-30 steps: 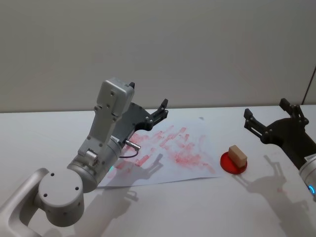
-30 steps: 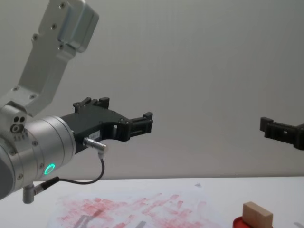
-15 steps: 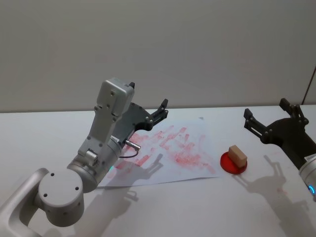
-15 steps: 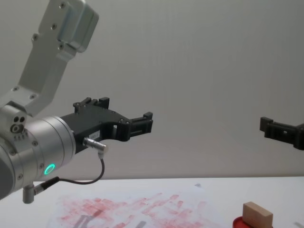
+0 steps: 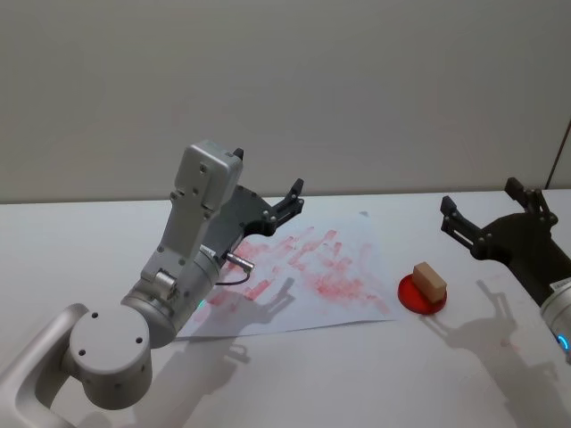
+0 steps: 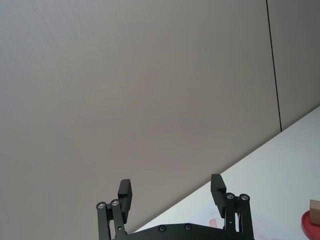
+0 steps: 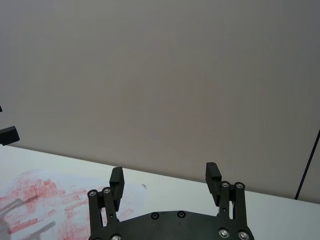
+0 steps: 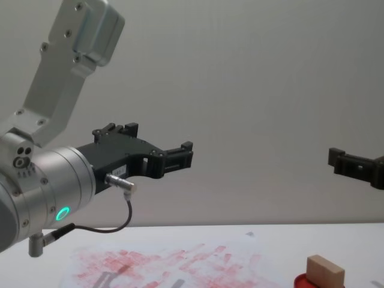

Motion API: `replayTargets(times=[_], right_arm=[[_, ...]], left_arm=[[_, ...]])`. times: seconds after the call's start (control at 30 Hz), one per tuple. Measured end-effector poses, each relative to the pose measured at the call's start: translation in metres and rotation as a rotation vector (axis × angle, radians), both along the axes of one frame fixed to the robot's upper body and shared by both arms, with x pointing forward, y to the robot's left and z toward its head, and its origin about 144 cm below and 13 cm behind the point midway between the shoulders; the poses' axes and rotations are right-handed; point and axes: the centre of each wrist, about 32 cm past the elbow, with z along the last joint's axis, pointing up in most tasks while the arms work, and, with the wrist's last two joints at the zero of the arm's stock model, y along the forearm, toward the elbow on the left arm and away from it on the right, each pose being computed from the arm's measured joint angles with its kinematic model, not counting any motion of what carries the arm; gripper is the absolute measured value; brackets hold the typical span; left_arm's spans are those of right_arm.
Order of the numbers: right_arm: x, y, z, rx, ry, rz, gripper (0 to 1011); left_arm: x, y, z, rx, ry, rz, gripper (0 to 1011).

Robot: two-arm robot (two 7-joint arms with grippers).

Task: Use the one hand to pick up the stamp and affix it onto the A4 paper.

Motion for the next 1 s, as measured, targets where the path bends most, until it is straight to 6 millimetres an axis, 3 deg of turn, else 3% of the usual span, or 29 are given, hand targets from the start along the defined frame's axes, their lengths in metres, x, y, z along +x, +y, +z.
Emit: replayTargets(times=[0.6, 1.0], right_arm=[[-0.001, 0.0, 0.0, -0.001, 0.004, -0.001, 1001], [-0.014, -0.004, -0.001, -0.012, 0.082, -0.025, 1001]], left_arm=[[0.0, 0.0, 0.0, 0.0, 0.0, 0.0, 1001], [0.0, 0.0, 0.0, 0.0, 0.0, 0.0, 1001]])
